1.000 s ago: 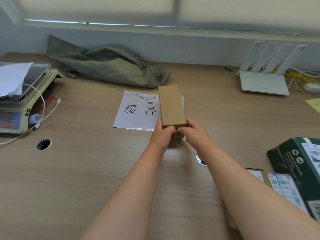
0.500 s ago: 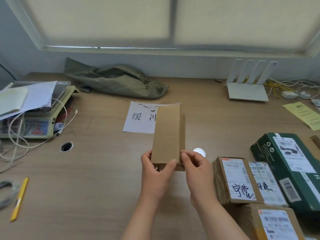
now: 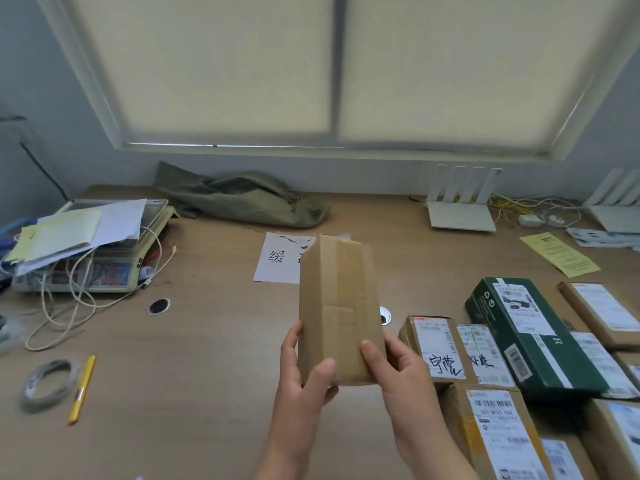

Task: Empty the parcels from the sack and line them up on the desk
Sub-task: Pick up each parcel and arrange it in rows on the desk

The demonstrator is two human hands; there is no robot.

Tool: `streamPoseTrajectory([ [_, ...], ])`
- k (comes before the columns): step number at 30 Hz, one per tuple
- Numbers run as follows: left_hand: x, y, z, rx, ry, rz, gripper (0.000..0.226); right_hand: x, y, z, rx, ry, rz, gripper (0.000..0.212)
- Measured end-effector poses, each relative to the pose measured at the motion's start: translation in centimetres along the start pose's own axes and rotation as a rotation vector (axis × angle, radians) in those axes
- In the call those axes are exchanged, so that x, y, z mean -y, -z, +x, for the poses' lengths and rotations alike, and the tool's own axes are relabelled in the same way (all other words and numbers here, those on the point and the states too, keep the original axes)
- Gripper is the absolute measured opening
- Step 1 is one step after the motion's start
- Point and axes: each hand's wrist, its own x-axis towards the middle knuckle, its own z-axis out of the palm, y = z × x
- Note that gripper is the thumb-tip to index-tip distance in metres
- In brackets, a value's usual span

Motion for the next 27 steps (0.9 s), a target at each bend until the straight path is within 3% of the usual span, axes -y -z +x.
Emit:
streamPoseTrajectory([
  [3, -0.3, -0.7, -1.9, 0.074, 0.004, 0.014, 0.086, 0.7, 1.3, -1.4, -0.002, -0.060, 0.103, 0.022],
  [7, -0.4, -2.3, -3.9, 0.120, 0.021, 0.023, 0.075, 2.3, 4.3, -3.2, 0.117, -0.111, 0.229, 0.035],
  [13, -1.1, -5.2, -7.5, 0.100, -0.052, 0.048, 0.064, 3.3, 7.9, -5.3, 0.293, -0.091, 0.150, 0.061],
  [15, -0.9, -5.7, -8.3, 0.013, -0.087, 0.053, 0.065, 3.4, 8.7, -6.0, 0.291, -0.097, 0.161, 0.058],
  [18, -0.1, -6.3, -9.1, -0.053, -0.090, 0.062, 0.063, 3.9, 9.5, -7.3, 0.259, -0.102, 0.172, 0.036],
  [21, -0.1, -7.1, -9.6, -0.098, -0.052, 0.068, 0.061, 4.5, 9.9, -8.5, 0.186, -0.107, 0.197, 0.033],
  [24, -1.1, -7.8, -10.4, -0.064, -0.030, 0.024, 0.046, 5.1, 9.8, -9.2, 0.148, -0.120, 0.234, 0.041],
  [27, -2.4, -7.8, -11.1, 0.031, -0.011, -0.037, 0.068, 5.6, 9.0, -10.2, 0.190, -0.109, 0.228, 0.057],
])
